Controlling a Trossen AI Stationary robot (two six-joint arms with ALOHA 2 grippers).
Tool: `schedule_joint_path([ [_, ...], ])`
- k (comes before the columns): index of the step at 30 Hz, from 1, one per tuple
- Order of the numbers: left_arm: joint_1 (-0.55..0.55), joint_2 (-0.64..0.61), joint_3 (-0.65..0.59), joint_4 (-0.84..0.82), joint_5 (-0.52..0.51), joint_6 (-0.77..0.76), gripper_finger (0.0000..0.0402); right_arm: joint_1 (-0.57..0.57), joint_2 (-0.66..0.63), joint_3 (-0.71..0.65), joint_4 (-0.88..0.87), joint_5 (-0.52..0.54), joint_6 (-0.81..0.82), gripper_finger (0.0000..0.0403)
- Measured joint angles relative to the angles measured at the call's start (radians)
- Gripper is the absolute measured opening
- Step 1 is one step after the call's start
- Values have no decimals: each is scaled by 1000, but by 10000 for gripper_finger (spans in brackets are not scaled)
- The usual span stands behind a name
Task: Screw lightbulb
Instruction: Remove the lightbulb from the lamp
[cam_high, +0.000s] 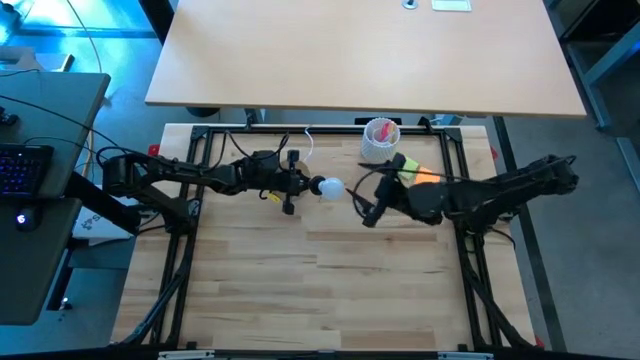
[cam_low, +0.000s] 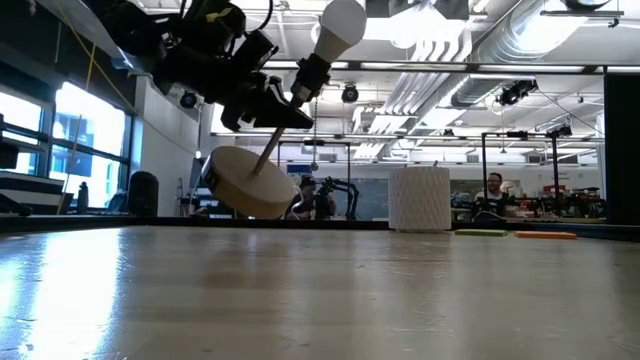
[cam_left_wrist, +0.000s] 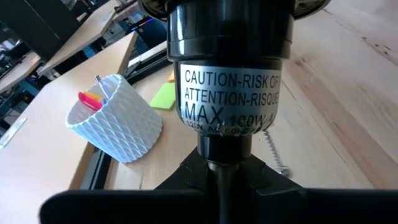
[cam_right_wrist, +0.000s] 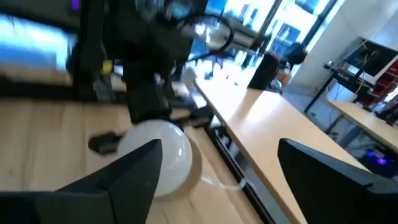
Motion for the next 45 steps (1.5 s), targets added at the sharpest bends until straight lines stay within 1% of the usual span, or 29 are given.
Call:
schedule_joint_path([
  [3,-1,0,0,6,1,0,21,-16,51,134,-206,-4,26,331],
  [5,-1,0,0,4,1,-11,21,-22,88,204,-300,-14,58,341],
  [6,-1,0,0,2,1,-17,21,-28,106,235,-349,-36,82,345],
  [9,0,0,0,5,1,-22,21,-35,155,299,-437,-88,146,348],
  [12,0,0,0,3,1,-23,21,-30,182,335,-485,-61,188,349],
  [17,-2,0,0,2,1,-25,21,-19,178,336,-506,-57,239,349],
  [22,-4,0,0,2,1,-24,21,-35,188,336,-520,-158,324,349],
  [25,-7,0,0,2,1,-24,21,-47,212,335,-521,-165,354,349],
  [31,-7,0,0,-10,1,-24,21,-73,252,334,-486,-180,354,349],
  [39,-6,0,0,-16,-3,-18,21,-110,256,334,-445,-192,353,347],
  [45,-6,0,0,-25,-1,-18,21,-155,256,334,-444,-323,363,334],
])
